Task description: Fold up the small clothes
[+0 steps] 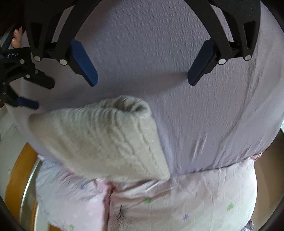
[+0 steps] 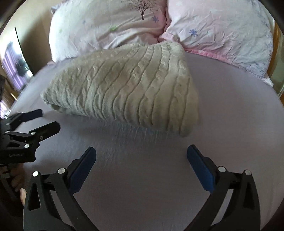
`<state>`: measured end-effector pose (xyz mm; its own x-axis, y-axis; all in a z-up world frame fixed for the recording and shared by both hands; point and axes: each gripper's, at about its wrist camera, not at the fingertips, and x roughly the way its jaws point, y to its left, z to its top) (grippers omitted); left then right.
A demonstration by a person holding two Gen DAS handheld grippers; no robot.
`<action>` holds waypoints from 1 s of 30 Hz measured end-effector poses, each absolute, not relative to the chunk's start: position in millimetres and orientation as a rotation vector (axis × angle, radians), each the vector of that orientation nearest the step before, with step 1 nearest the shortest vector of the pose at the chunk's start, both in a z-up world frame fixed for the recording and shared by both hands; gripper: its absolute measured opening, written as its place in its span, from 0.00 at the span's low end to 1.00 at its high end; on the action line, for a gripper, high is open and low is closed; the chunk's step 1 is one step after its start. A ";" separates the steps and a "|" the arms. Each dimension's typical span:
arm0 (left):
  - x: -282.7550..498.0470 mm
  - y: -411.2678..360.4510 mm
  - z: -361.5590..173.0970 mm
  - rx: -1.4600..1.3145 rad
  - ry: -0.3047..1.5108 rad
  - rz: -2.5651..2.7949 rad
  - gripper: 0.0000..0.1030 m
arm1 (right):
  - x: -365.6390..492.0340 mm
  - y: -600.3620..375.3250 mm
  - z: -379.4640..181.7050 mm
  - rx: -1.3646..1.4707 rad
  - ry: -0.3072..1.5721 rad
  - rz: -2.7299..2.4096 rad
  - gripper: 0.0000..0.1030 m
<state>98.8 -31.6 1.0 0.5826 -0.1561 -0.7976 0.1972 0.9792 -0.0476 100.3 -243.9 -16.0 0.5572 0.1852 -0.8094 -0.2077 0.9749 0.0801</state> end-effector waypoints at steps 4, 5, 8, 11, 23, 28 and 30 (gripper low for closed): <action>98.1 -36.1 0.0 0.083 0.934 -0.198 0.98 | 97.2 -240.1 -18.1 -0.057 0.955 0.211 0.99; 97.9 -36.6 0.0 0.085 0.936 -0.198 0.98 | 96.8 -240.2 -17.1 -0.059 0.955 0.210 0.99; 97.9 -39.8 -0.7 0.109 0.943 -0.189 0.98 | 96.3 -239.8 -17.6 -0.058 0.953 0.206 0.99; 99.5 -38.8 -1.1 0.109 0.944 -0.189 0.98 | 96.3 -240.0 -17.4 -0.059 0.952 0.207 0.99; 100.9 -38.4 -1.2 0.109 0.944 -0.189 0.98 | 96.5 -240.2 -17.2 -0.060 0.953 0.208 0.99; 101.0 -38.3 -1.2 0.109 0.944 -0.190 0.98 | 96.5 -240.2 -17.2 -0.060 0.952 0.208 0.99; 101.0 -38.3 -1.2 0.109 0.944 -0.190 0.98 | 96.3 -240.3 -17.2 -0.060 0.952 0.208 0.99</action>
